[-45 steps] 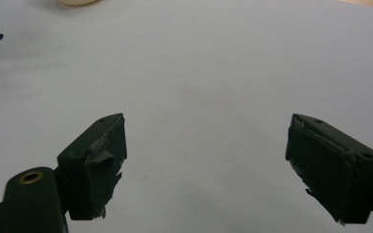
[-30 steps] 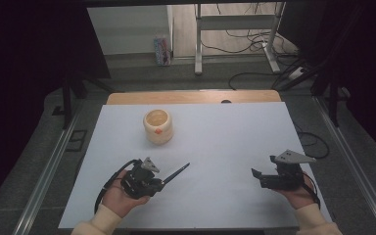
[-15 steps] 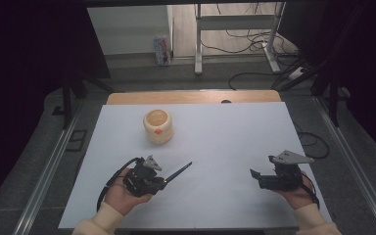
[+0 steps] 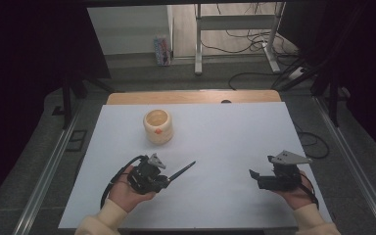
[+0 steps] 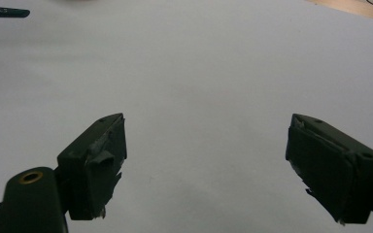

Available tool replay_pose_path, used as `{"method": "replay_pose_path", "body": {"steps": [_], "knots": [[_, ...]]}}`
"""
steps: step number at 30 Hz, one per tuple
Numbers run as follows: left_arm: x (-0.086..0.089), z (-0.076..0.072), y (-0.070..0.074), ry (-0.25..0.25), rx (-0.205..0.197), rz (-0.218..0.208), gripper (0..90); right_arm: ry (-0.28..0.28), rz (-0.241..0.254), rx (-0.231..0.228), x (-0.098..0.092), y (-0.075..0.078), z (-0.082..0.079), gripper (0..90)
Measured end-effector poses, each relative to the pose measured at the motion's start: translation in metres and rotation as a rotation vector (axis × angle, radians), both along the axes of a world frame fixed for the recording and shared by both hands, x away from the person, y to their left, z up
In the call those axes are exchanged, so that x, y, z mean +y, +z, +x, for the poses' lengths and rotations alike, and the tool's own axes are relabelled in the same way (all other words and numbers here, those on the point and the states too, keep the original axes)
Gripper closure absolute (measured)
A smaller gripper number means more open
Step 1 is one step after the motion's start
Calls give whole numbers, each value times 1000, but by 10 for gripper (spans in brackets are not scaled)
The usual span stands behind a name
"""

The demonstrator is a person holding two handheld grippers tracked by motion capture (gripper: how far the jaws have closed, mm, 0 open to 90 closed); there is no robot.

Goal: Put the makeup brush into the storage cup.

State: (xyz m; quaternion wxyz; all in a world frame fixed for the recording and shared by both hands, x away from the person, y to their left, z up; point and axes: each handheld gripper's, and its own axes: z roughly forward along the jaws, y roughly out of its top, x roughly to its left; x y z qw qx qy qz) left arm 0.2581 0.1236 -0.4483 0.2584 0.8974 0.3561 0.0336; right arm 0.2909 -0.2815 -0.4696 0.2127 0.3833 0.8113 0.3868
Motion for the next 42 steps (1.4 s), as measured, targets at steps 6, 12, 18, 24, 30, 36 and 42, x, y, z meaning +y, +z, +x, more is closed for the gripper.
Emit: {"method": "replay_pose_path", "body": {"steps": [6, 12, 18, 24, 30, 36, 42], "knots": [[-4, 2, 0, -8, -1, 1, 780, 4, -6, -3, 1, 0, 0, 150], [-8, 4, 0, -14, 1, -1, 780, 8, -14, -7, 2, 0, -1, 150], [-11, 7, 1, -18, -4, -7, 780, 13, -23, -11, 3, -1, -1, 150], [-14, 9, 2, -22, -4, -11, 780, 26, -19, -11, 7, -1, -2, 150], [-18, 11, 2, -28, -5, -14, 780, 45, -24, -15, 12, 0, -4, 149], [-21, 13, 1, -36, -6, -13, 780, 56, -29, -13, 17, -1, -4, 149], [-22, 15, 0, -38, -8, -16, 780, 66, -37, -14, 19, -2, -4, 149]]}}
